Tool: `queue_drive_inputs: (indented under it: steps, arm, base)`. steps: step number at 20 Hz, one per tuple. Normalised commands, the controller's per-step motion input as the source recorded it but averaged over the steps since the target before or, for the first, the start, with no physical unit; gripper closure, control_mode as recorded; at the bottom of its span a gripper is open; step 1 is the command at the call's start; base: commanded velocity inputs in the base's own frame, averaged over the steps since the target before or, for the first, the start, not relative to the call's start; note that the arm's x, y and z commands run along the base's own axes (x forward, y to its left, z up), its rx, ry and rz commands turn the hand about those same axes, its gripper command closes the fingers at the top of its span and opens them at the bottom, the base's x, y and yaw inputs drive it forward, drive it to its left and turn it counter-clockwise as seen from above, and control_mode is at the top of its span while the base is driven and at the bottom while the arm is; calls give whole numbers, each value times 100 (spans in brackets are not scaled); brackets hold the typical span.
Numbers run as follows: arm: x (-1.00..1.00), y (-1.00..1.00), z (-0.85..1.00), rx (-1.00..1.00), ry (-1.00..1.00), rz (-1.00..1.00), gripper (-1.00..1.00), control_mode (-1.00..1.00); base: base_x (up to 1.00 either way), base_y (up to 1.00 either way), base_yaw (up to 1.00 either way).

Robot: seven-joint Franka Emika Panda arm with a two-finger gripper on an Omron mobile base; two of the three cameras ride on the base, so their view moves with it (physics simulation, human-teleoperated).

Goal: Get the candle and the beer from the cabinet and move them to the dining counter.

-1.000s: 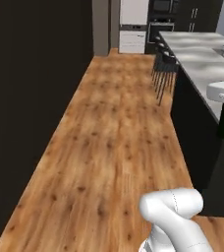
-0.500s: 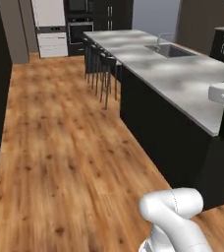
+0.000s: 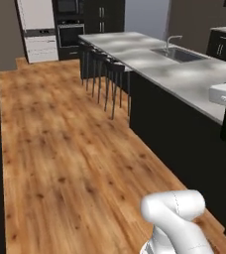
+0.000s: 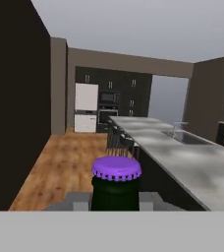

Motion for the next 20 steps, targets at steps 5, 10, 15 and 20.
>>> queue_drive_inputs:
  steps: [5, 10, 15, 20]
  arm:
    - [0, 0, 0, 0, 0, 0, 100, 100]
    - [0, 0, 0, 0, 0, 0, 100, 100]
    - [0, 0, 0, 0, 0, 0, 100, 100]
    - [0, 0, 0, 0, 0, 0, 100, 100]
  base:
    - [100, 71, -19]
    - [100, 54, -24]
    - [100, 57, -23]
    - [100, 54, -14]
